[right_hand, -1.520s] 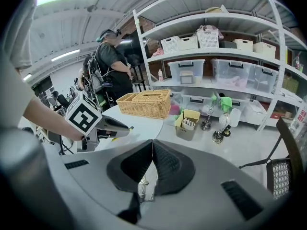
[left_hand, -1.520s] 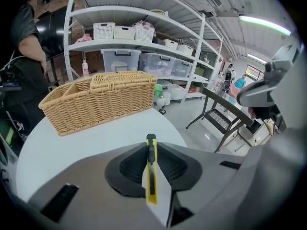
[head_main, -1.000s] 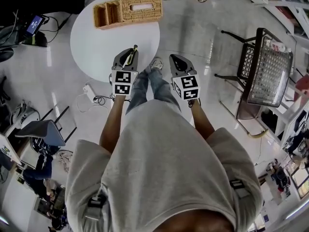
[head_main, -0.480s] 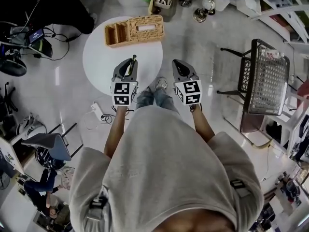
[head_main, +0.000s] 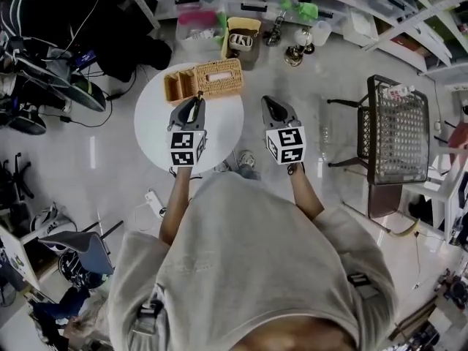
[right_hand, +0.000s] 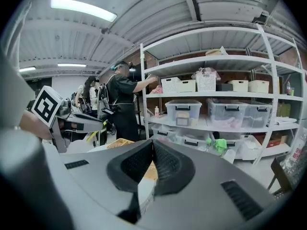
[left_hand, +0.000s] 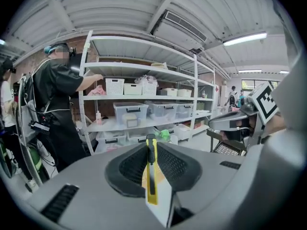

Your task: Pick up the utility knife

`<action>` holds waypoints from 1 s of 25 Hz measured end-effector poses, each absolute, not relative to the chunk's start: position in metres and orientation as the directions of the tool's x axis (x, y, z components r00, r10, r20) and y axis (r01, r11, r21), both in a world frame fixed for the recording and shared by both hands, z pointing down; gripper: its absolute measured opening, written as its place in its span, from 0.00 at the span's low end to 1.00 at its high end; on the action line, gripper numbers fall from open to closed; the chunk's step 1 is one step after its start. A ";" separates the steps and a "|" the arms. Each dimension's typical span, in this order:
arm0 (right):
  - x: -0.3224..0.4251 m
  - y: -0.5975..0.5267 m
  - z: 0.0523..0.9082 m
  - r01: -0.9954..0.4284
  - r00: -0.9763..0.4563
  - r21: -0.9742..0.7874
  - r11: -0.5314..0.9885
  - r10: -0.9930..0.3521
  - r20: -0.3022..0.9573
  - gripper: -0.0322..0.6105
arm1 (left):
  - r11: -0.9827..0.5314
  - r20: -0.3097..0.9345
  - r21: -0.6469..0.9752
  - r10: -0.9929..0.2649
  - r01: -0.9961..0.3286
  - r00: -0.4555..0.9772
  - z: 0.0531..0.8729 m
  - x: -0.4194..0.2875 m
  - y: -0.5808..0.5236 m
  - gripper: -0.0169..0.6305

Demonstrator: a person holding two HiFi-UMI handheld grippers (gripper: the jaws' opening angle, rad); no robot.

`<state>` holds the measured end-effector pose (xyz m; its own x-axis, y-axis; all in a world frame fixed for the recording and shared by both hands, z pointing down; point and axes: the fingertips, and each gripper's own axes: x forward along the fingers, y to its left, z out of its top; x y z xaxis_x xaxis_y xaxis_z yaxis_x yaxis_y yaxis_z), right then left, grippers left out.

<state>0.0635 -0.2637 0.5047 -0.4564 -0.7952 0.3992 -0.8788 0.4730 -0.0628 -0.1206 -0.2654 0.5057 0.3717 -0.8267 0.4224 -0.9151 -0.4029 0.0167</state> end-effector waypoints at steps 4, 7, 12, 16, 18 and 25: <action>0.069 -0.276 0.487 -0.886 -0.442 -0.037 0.461 -0.821 0.360 0.10 | -0.409 0.382 -0.001 -0.844 -0.912 0.378 0.489 -0.118 -0.280 0.14; 0.072 -0.284 0.475 -0.893 -0.431 -0.021 0.450 -0.839 0.330 0.10 | -0.412 0.353 -0.011 -0.854 -0.911 0.382 0.476 -0.117 -0.289 0.14; 0.072 -0.296 0.459 -0.899 -0.421 -0.004 0.439 -0.859 0.290 0.10 | -0.412 0.303 -0.027 -0.871 -0.911 0.386 0.456 -0.118 -0.303 0.14; 0.072 -0.304 0.448 -0.901 -0.417 0.006 0.434 -0.870 0.262 0.10 | -0.411 0.276 -0.037 -0.880 -0.911 0.386 0.444 -0.119 -0.310 0.14; 0.071 -0.307 0.445 -0.902 -0.415 0.012 0.432 -0.874 0.253 0.10 | -0.409 0.266 -0.038 -0.884 -0.912 0.385 0.441 -0.120 -0.312 0.14; 0.069 -0.310 0.440 -0.903 -0.412 0.018 0.429 -0.877 0.247 0.10 | -0.405 0.255 -0.038 -0.888 -0.914 0.383 0.435 -0.122 -0.314 0.14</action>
